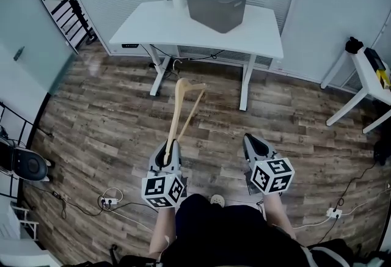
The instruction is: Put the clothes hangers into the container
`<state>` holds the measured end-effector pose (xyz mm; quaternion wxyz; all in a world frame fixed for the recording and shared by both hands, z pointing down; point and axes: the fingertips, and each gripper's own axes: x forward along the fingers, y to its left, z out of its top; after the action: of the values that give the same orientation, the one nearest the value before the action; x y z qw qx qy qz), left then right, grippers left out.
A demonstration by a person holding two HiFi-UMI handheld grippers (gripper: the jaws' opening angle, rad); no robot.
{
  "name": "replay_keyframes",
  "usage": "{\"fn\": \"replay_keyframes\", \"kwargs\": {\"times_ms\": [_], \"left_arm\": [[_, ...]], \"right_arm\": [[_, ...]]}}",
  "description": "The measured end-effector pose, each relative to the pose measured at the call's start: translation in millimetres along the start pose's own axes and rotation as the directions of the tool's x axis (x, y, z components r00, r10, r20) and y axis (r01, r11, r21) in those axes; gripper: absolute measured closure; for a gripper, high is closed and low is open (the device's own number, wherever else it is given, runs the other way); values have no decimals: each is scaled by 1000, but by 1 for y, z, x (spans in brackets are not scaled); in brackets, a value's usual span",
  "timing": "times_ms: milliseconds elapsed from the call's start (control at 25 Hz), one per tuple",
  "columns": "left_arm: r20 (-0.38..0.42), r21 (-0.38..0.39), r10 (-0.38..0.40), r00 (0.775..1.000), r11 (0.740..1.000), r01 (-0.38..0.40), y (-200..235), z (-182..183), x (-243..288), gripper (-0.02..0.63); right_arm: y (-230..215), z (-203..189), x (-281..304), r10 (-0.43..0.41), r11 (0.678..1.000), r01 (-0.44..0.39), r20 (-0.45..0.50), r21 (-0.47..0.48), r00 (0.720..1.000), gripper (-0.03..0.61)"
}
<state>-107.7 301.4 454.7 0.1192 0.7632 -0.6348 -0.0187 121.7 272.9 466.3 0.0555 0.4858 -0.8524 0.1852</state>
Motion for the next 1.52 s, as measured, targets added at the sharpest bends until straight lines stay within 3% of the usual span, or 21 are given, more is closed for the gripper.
{"fn": "replay_keyframes", "kwargs": {"times_ms": [640,1520], "left_arm": [[-24,3,5,1000,1000,-5,-9,-6,11,557],[-7,2,14,1000,1000,-14,47,41,126,557]], "right_arm": [[-14,-3,-3,-7,1000,7,-8,17,1000,549],[-40,64,118,-7,1000,6,10,12,1000,549]]}}
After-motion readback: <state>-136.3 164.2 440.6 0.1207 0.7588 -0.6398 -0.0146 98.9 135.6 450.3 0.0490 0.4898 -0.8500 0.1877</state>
